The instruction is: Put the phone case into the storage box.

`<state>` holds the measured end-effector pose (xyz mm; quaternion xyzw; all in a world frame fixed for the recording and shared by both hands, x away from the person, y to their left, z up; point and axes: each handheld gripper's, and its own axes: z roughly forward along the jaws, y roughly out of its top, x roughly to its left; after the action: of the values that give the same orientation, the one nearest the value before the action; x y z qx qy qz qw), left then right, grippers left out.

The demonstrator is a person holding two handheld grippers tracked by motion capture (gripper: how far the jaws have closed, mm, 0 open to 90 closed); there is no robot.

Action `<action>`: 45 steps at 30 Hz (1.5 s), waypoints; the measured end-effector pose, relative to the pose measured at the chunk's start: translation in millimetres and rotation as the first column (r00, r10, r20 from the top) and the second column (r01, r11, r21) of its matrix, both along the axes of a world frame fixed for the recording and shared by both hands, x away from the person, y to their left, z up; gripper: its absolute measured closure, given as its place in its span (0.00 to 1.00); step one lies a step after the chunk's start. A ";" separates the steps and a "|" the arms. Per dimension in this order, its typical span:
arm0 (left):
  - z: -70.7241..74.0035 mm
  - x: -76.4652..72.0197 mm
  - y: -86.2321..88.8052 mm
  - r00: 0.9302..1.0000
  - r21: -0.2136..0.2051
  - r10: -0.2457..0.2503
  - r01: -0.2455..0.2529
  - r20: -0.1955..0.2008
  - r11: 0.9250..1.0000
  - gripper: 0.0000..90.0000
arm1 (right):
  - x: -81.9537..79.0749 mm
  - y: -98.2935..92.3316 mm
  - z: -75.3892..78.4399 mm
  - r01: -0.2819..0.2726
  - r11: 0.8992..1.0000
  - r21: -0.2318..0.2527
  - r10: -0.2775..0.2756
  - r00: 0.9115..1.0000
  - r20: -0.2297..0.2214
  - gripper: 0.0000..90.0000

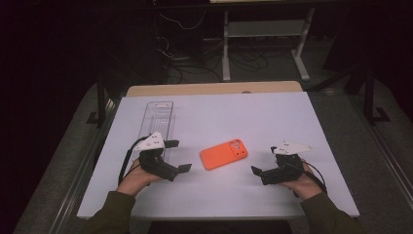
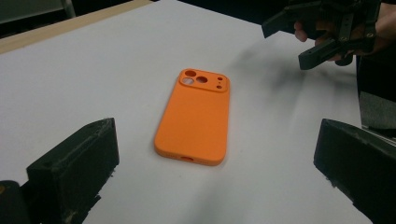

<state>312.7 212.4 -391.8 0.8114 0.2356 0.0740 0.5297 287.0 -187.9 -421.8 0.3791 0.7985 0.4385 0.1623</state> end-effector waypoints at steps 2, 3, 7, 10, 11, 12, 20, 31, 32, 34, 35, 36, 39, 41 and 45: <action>1.3 -0.7 -0.2 1.000 -0.015 0.003 -0.003 -0.002 1.000 0.00 | -0.3 0.8 -0.3 -0.008 1.000 -0.006 0.008 1.000 0.007 0.00; 2.6 -0.8 0.0 1.000 -0.013 0.003 -0.003 0.000 1.000 0.00 | -0.9 1.3 -0.5 -0.011 1.000 -0.012 0.011 1.000 0.007 0.00; 4.3 0.7 -3.1 1.000 -0.024 0.005 -0.005 -0.003 1.000 0.00 | -1.4 2.6 -0.3 -0.028 1.000 -0.013 0.028 1.000 0.008 0.00; 4.5 2.9 -6.0 1.000 -0.022 0.002 -0.002 -0.007 1.000 0.00 | -1.8 2.8 -0.1 -0.030 0.999 -0.014 0.030 1.000 0.002 0.00; 4.6 3.7 -7.1 1.000 -0.022 -0.004 0.003 -0.009 1.000 0.00 | -1.7 2.6 0.1 -0.032 0.999 -0.014 0.032 0.999 0.001 0.00; 4.8 4.3 -8.3 1.000 -0.020 -0.005 0.004 -0.013 1.000 0.00 | -1.7 2.4 0.2 -0.034 0.999 -0.012 0.034 0.999 0.000 0.00; 7.1 10.7 -17.9 1.000 -0.019 -0.024 0.023 -0.017 1.000 0.00 | -2.8 3.1 -0.1 -0.041 0.999 -0.013 0.041 0.999 -0.005 0.00; 10.3 17.4 -22.9 0.999 -0.035 -0.033 0.033 -0.006 0.999 0.00 | -3.9 3.5 0.6 -0.040 0.999 -0.004 0.040 0.999 -0.013 0.00; 10.5 18.1 -23.4 0.999 -0.036 -0.033 0.032 -0.003 0.999 0.00 | -3.9 3.8 0.7 -0.040 0.999 -0.003 0.040 0.999 -0.012 0.00; 11.4 19.2 -24.1 0.999 -0.030 -0.034 0.034 0.000 0.999 0.00 | -3.7 3.9 0.6 -0.041 0.999 -0.003 0.041 0.999 -0.011 0.00; 11.5 19.4 -24.6 0.999 -0.033 -0.035 0.035 -0.002 0.999 0.00 | -3.1 3.8 0.5 -0.045 0.999 -0.006 0.044 0.999 -0.002 0.00; 11.5 20.0 -25.1 0.999 -0.036 -0.037 0.037 0.001 0.999 0.00 | -3.1 3.8 0.5 -0.045 0.999 -0.007 0.045 0.999 -0.002 0.00; 12.1 21.4 -25.7 0.999 -0.029 -0.038 0.038 0.006 0.999 0.00 | -3.1 4.1 0.5 -0.045 0.999 -0.002 0.045 0.999 -0.013 0.00; 12.1 21.6 -26.7 1.000 -0.034 -0.031 0.031 0.003 0.999 0.00 | -2.5 3.9 0.4 -0.045 0.999 -0.008 0.045 0.999 -0.006 0.00; 13.2 23.8 -27.6 0.999 -0.028 -0.030 0.030 0.012 0.999 0.00 | -2.3 4.0 0.4 -0.044 0.999 -0.006 0.044 0.999 -0.008 0.00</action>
<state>336.5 184.8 -378.6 0.8068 0.2215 0.0674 0.5435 284.7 -183.9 -421.4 0.3626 0.8087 0.4380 0.1508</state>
